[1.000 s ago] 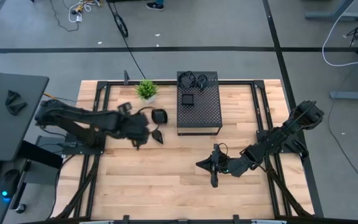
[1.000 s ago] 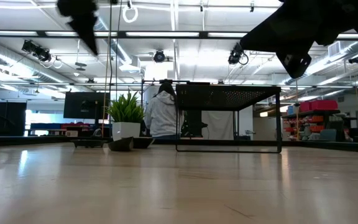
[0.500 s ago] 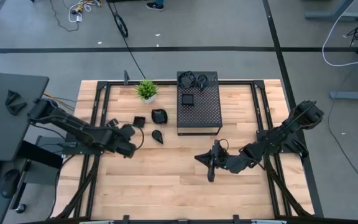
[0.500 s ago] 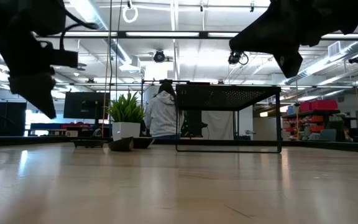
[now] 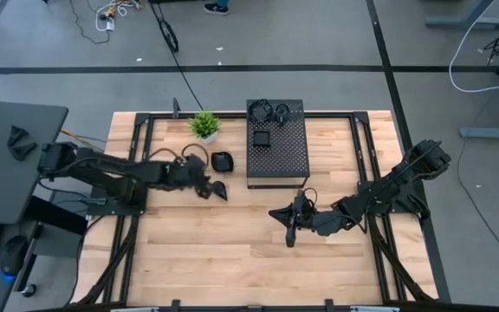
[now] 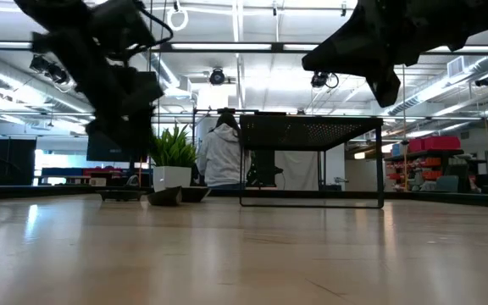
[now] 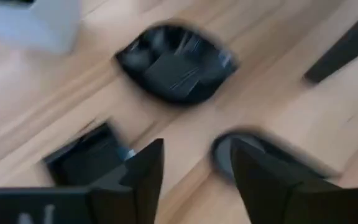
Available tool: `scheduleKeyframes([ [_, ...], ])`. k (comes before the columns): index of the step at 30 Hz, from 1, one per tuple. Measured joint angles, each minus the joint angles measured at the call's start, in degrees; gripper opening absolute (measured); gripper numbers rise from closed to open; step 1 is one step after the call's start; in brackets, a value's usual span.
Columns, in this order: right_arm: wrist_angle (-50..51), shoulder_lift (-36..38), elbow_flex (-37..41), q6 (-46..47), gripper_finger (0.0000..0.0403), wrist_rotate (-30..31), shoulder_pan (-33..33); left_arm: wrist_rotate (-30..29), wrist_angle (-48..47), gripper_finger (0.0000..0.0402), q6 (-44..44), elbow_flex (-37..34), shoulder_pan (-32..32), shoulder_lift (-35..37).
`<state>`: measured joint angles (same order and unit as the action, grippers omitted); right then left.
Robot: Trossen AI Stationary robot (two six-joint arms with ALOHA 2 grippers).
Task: Pick & Place Mini shaped plates
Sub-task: Stack the leaf shaped plate on top of the leaf shaped plate on the shelf
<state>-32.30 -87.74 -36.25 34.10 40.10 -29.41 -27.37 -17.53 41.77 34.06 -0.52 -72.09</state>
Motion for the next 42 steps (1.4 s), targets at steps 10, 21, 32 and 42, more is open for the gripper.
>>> scheduleKeyframes([
  [10,-0.06,0.00,0.00,-0.06,0.0009,-0.02,0.00,16.37,20.85,0.0198,-24.30,0.82,7.28,-10.04],
  [21,0.27,0.00,0.00,-0.10,0.0009,-0.02,-0.02,9.31,20.97,0.0173,-45.94,5.40,7.92,-19.37],
  [32,0.24,0.01,0.00,-0.30,0.0009,-0.04,-0.02,8.94,20.75,0.0114,-48.96,5.35,9.42,-21.84],
  [42,0.24,0.01,0.00,-0.31,0.0009,-0.06,-0.02,9.20,20.45,0.0021,-49.09,5.35,10.02,-21.84],
])
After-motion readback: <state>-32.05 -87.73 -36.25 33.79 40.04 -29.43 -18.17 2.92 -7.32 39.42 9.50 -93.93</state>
